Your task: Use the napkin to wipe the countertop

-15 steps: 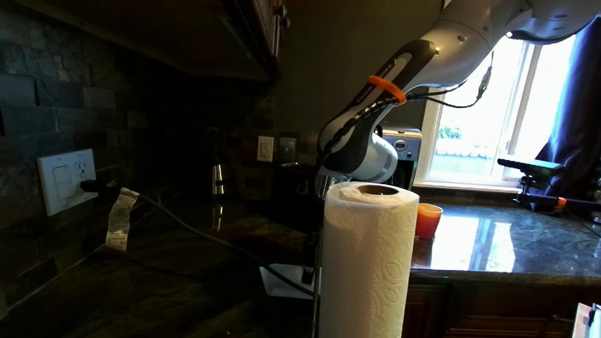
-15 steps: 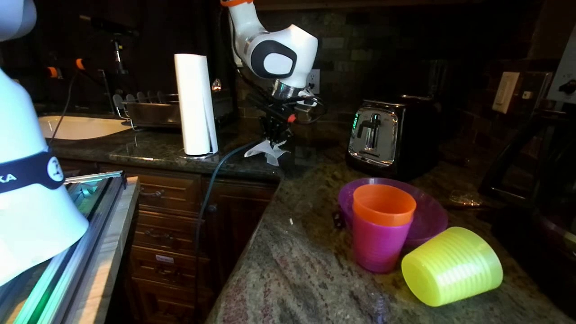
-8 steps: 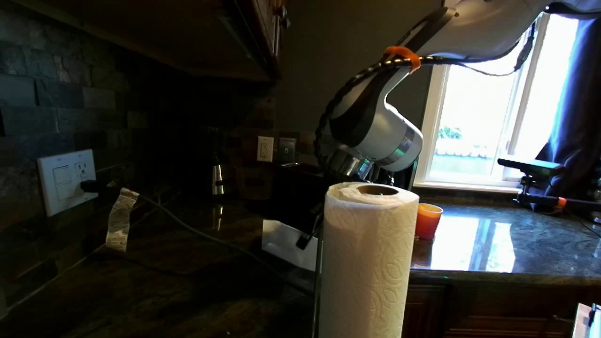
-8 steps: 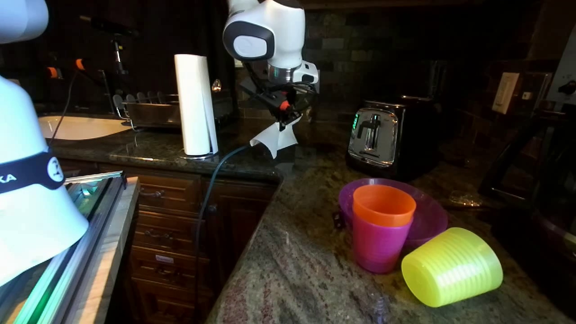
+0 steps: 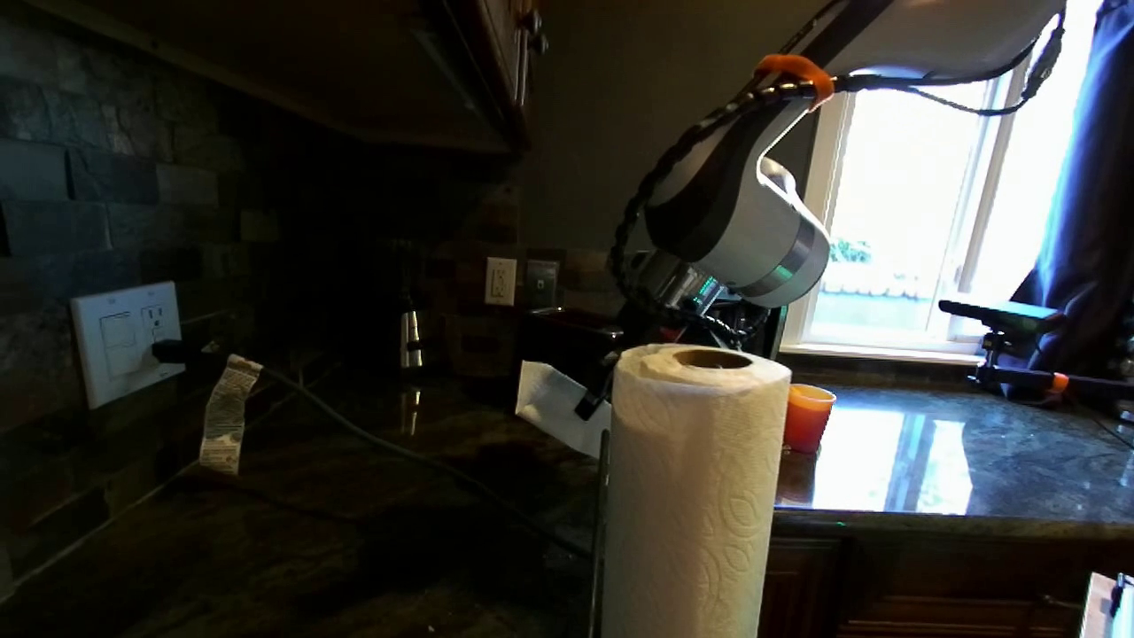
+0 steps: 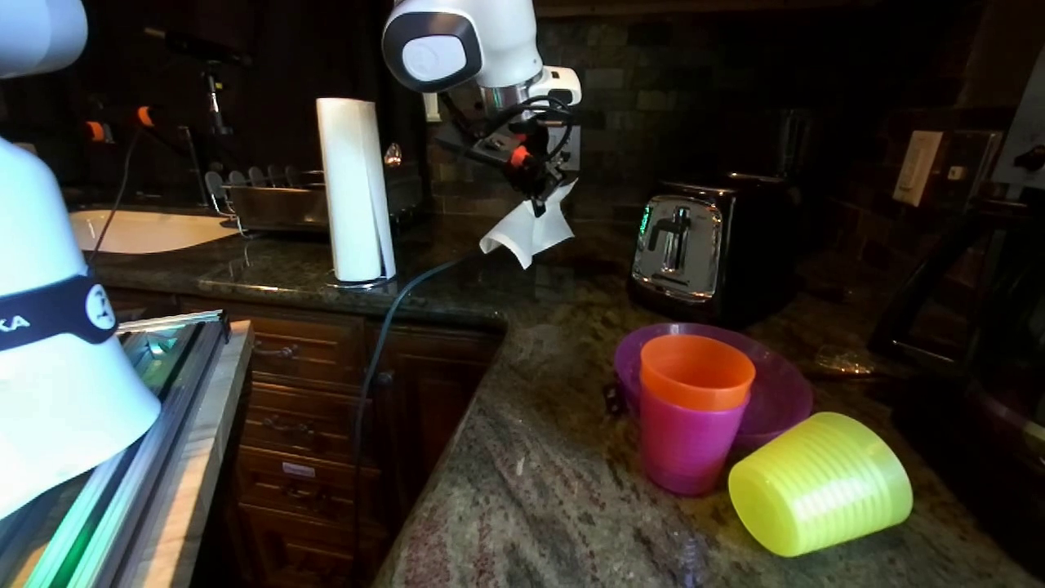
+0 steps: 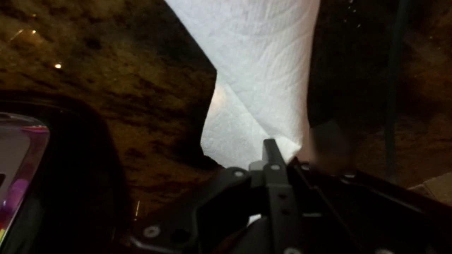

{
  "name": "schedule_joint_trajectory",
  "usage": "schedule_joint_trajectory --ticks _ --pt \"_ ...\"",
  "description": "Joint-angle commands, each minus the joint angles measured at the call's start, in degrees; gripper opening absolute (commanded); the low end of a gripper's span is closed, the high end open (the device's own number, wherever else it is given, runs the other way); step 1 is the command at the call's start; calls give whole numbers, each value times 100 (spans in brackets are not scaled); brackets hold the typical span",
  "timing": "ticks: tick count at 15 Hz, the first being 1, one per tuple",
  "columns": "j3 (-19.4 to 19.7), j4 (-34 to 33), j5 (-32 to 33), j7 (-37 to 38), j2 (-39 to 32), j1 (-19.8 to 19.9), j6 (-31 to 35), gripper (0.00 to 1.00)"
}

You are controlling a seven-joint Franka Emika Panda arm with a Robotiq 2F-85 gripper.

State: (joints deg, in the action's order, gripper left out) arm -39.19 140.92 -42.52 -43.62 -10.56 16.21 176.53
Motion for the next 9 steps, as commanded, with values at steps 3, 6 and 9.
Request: schedule_joint_trajectory --ticks 3,6,9 --pt "1210 -64 1432 794 -296 -775 235 1" --pt "1437 -472 1665 741 -673 -954 344 1" --pt "1669 -869 1818 725 -1007 -1216 449 1"
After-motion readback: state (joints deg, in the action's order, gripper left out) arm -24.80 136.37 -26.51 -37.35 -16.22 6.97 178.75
